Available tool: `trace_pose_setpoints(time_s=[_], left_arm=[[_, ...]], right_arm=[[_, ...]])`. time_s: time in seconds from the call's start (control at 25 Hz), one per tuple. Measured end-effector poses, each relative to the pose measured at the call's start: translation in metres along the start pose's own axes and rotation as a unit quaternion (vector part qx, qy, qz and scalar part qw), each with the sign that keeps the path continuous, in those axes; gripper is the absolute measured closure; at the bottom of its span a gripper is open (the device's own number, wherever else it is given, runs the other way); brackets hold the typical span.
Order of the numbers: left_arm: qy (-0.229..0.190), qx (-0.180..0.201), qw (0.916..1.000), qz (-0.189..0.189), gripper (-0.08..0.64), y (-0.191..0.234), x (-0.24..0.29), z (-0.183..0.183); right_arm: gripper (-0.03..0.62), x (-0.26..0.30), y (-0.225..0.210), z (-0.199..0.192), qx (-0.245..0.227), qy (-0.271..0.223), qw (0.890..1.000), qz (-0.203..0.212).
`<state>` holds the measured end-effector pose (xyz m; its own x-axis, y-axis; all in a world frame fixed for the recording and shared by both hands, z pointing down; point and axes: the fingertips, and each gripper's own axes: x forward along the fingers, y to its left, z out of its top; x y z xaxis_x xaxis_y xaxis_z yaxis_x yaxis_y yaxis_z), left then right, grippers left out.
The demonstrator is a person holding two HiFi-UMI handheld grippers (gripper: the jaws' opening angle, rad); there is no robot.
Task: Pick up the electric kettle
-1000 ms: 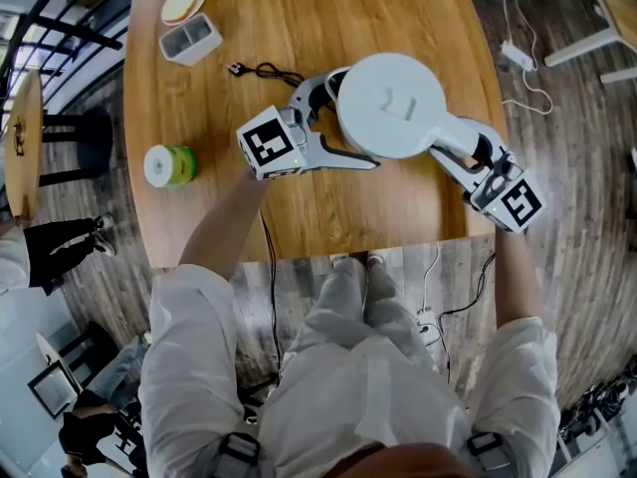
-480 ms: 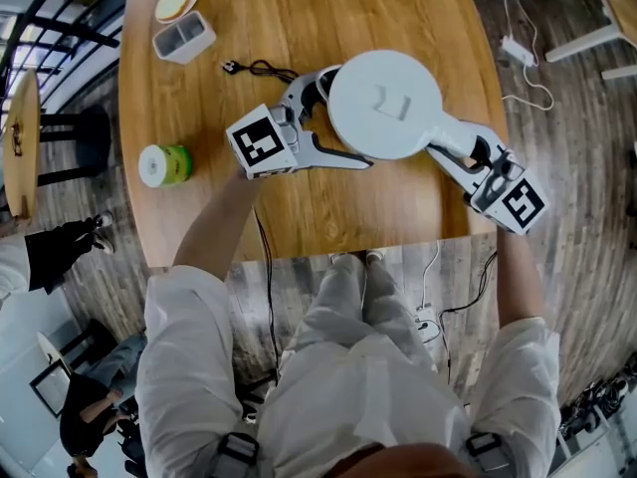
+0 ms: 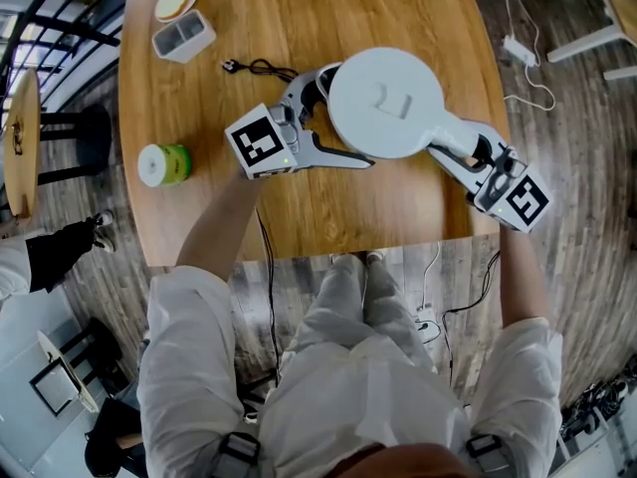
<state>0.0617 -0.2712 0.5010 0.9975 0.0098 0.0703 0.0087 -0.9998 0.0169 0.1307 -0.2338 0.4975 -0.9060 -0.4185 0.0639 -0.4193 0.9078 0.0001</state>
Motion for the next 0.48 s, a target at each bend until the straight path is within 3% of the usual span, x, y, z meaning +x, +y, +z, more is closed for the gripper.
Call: trace_pose_setpoints(time_s=[0.48], left_arm=[[-0.004,-0.001,0.9999,0.015,-0.023,-0.002,-0.005,0.014]], right_arm=[[0.483,0.002,0.001,0.013,0.001,0.007,1.0,0.011]])
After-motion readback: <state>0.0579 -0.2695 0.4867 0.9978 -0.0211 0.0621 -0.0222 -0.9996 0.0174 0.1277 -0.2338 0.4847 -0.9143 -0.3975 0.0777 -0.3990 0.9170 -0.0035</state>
